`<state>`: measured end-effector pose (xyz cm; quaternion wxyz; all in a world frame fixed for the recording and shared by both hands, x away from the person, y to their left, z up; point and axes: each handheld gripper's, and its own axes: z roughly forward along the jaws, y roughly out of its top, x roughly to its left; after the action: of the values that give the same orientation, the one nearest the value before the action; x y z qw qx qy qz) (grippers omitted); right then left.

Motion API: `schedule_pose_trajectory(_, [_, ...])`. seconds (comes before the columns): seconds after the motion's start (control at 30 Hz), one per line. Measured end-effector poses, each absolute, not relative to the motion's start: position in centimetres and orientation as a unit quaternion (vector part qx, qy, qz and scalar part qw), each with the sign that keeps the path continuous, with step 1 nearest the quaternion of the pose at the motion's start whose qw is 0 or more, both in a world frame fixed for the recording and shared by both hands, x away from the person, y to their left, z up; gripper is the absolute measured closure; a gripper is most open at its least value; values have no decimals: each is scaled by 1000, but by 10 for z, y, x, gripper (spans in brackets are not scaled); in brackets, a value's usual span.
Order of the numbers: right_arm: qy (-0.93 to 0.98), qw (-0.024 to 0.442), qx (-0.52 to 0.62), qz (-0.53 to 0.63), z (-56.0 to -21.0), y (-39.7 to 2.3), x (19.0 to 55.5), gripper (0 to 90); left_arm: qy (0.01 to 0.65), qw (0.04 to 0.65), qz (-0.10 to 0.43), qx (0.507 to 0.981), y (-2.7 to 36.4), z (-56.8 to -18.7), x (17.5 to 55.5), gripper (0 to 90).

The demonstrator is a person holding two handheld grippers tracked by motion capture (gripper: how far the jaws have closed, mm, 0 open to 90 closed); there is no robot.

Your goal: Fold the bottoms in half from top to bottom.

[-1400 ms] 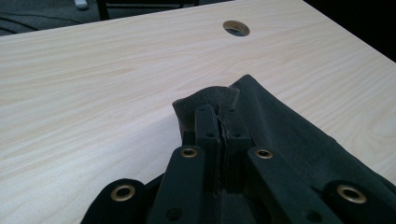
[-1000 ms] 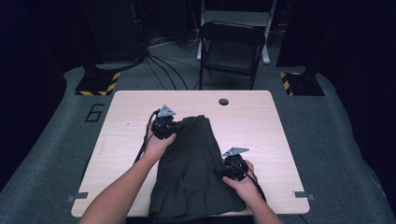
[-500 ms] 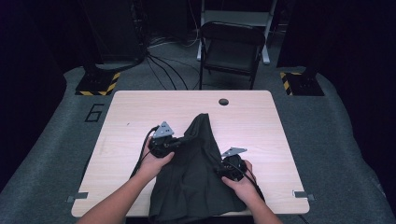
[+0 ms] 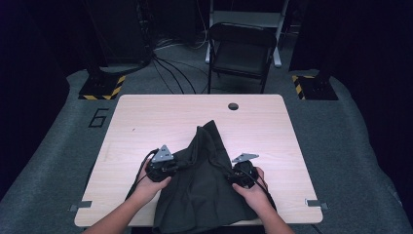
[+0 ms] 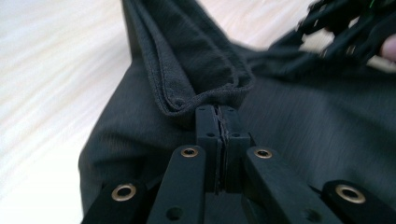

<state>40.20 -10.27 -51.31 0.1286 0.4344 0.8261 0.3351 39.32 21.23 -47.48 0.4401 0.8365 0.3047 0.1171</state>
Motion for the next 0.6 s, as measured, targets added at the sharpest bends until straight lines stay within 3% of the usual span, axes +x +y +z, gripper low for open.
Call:
schedule_pose_trajectory(0.33, [829,129,425,340,-514,-106,403,473,329,395,105,851,225,-506,393,885])
schedule_pose_trajectory(0.47, [829,110,433,337,-510,-108,406,446,329,397,105,850,226,-511,394,885])
schedule_pose_trajectory(0.6, [828,118,424,348,-499,-107,408,425,327,404,113,847,225,-514,393,885])
